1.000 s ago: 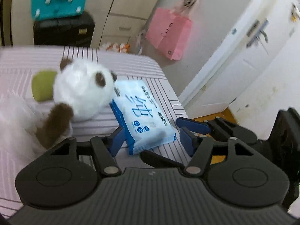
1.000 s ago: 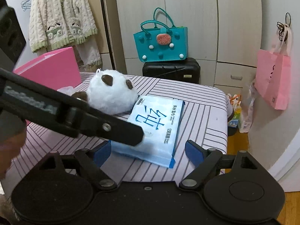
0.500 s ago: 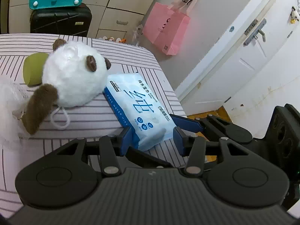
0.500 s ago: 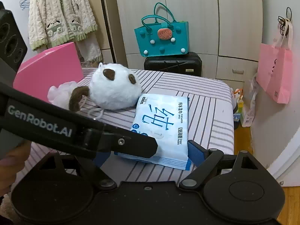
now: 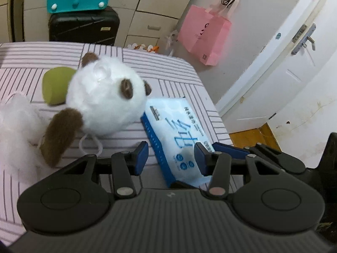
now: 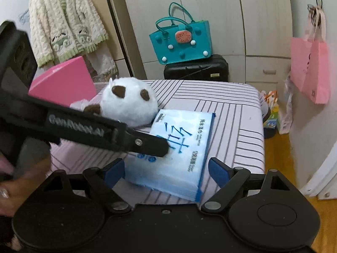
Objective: Organize soft objects
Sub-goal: 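Grasp the white-and-blue wet-wipes pack with the left gripper while the right grips it too, then lift the wipes pack with both grippers and carry it toward the pink box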
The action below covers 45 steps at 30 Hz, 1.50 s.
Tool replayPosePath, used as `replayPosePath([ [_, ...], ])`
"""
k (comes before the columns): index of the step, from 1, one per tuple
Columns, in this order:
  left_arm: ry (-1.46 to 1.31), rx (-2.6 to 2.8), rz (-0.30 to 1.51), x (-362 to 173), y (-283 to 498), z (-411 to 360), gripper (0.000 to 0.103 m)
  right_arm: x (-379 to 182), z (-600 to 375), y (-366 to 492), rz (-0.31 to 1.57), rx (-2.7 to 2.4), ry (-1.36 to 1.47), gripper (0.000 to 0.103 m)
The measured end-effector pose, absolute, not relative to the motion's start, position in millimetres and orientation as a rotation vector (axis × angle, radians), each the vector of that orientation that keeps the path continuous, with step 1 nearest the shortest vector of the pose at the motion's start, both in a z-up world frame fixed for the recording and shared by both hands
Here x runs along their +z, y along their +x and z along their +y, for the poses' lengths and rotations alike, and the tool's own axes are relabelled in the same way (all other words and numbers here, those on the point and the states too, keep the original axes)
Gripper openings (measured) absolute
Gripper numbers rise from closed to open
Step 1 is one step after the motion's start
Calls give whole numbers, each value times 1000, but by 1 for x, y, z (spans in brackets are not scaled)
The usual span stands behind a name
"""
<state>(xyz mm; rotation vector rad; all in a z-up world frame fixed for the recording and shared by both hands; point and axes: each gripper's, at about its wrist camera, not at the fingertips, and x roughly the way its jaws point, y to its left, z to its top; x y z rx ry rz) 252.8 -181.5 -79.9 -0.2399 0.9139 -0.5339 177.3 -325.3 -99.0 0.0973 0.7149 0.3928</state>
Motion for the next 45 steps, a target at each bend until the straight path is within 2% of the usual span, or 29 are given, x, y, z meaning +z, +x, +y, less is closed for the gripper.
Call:
replayPosePath([
  [2, -233, -540, 906, -82, 254, -185, 41, -100, -321, 179, 711, 387, 99, 92],
  [9, -170, -523, 869, -82, 251, -193, 40, -103, -301, 178, 695, 287, 47, 89],
  [16, -133, -507, 864, -80, 248, -200, 40, -104, -304, 174, 669, 201, 95, 74],
  [29, -145, -540, 834, -82, 244, -206, 40, -100, -309, 167, 662, 163, 176, 60],
  [45, -64, -585, 929, -67, 216, -208, 40, -91, -303, 126, 706, 164, 247, 58],
])
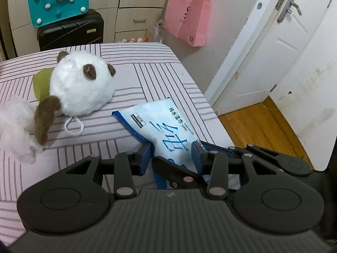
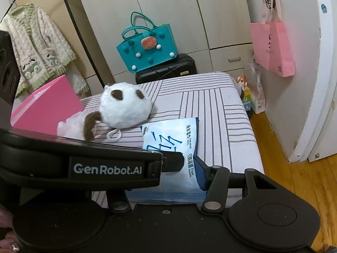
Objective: Organize soft objects
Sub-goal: 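Lift the wipes pack with both grippers and carry it toward the pink box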
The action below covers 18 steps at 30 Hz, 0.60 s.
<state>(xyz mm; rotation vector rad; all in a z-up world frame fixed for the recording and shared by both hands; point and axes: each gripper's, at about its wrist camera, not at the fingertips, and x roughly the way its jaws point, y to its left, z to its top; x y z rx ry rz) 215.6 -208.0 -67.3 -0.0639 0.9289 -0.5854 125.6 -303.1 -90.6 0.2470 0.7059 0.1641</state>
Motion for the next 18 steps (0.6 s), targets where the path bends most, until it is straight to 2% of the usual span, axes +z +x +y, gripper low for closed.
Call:
replayPosePath([
  [18, -40, -652, 948, -38, 170, -180, 41, -61, -277, 80, 697, 215, 152, 58],
])
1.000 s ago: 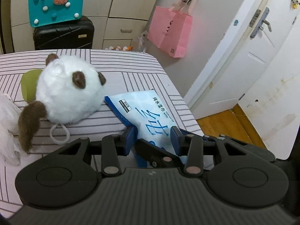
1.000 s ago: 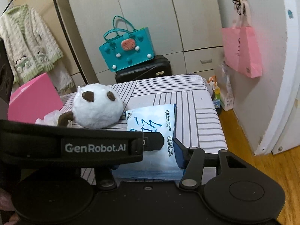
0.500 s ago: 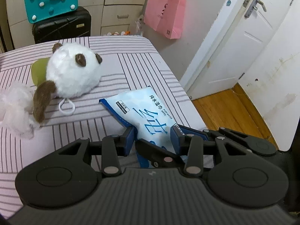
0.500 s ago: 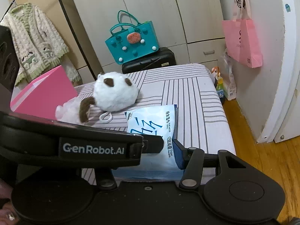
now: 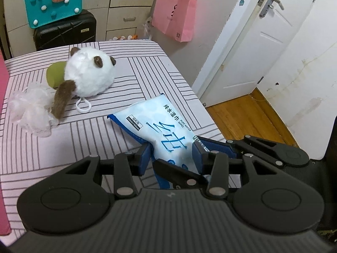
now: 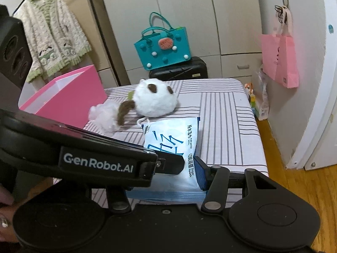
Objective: Organize soft objects
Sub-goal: 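Lift the wipes pack with both grippers and carry it toward the pink box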
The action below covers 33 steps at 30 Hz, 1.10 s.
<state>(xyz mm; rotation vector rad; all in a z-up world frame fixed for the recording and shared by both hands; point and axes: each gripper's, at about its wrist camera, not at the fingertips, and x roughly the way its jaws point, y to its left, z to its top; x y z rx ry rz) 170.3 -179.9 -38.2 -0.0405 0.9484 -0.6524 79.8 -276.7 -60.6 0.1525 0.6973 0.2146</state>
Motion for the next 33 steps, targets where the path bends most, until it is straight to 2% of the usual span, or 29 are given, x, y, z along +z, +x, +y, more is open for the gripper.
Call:
replayPosePath([
  [15, -89, -725, 935, -3, 137, -115, 41, -20, -239, 50, 664, 377, 106, 58],
  [27, 1, -703, 746, 60, 92, -51, 40, 40, -182, 49, 624, 540, -24, 58],
  [33, -22, -668, 710, 94, 88, -11, 40, 71, -150, 62, 610, 642, -67, 58],
])
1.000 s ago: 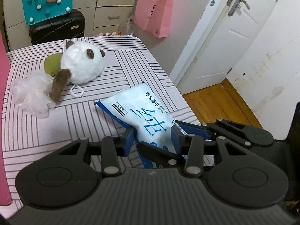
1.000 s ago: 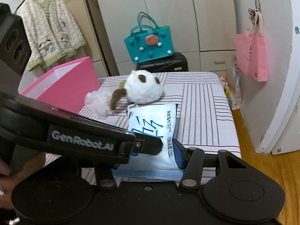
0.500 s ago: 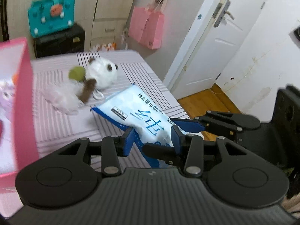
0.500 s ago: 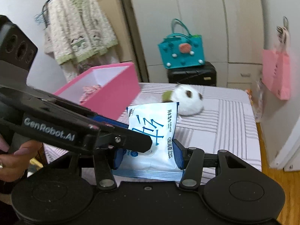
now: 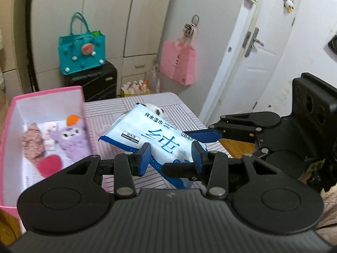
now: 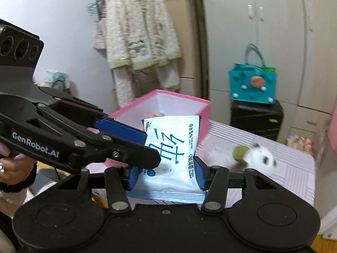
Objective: Organize soft objects
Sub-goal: 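Lift the wipes pack with both grippers and carry it toward the pink box, then lower the wipes pack into the box and open both grippers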
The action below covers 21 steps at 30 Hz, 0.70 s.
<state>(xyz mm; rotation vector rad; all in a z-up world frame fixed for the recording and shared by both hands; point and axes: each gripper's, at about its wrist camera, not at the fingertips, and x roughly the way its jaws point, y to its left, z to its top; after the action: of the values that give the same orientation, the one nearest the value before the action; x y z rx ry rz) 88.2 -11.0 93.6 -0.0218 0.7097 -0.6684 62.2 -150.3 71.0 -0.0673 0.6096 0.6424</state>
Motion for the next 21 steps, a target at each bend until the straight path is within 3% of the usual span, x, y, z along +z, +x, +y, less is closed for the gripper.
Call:
replayPosePath([
  [11, -105, -583, 711, 122, 99, 69, 40, 91, -88, 109, 632, 851, -85, 58],
  [21, -185, -507, 813, 105, 150, 122, 40, 55, -42, 180, 818, 1001, -8, 58],
])
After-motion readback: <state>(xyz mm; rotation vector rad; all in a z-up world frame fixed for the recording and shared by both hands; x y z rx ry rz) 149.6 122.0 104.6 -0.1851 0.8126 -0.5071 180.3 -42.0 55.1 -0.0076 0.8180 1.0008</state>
